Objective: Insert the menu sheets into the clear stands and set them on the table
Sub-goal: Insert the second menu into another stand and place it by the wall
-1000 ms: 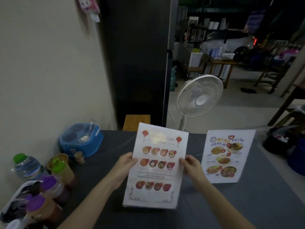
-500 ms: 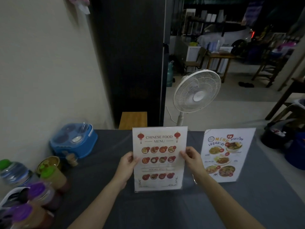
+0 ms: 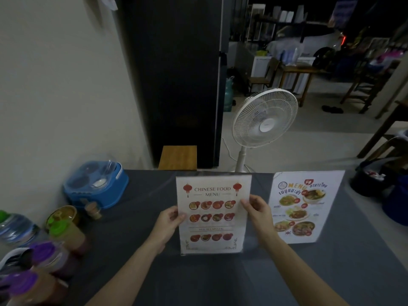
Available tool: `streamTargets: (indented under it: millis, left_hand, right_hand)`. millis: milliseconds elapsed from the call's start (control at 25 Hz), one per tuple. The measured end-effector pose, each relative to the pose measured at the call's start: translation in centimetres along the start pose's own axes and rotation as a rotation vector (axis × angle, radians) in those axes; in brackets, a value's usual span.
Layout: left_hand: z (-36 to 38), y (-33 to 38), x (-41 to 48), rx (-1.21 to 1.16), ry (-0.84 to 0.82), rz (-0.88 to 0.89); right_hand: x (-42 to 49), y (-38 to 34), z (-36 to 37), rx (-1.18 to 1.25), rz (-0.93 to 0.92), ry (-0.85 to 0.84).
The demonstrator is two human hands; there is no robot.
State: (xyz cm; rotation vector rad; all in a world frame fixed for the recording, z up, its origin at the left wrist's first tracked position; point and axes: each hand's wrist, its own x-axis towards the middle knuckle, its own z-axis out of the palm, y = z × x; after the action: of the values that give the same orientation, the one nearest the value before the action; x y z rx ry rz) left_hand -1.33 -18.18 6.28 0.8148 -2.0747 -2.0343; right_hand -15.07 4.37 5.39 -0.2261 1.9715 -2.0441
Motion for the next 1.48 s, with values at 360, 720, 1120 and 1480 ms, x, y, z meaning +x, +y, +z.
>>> streamTargets:
  millis: [360,720,1120,1480]
  left_hand:
    - [0.6,2.9,0.0,0.009,0.131,0.172]
    - [0.2,3.1,0.0,0.183,0.143,0.187]
    - [-8.4,8.5,3.0,0.210,0.252,0.278]
    - [-19.9,10.2,13.0,0.155,0.244,0.286]
  right_hand:
    - [-0.2,-1.3,0.0,-0.026,-0.041,0.073]
    - [0.7,-1.7,-0.9,-0.217,-0.059,-0.054]
    - [5.0,-7.1,8.0,-0.239,-0.206,-0.153]
    - [12.2,-6.5,21.1,-0.184,-0.161,-0.129]
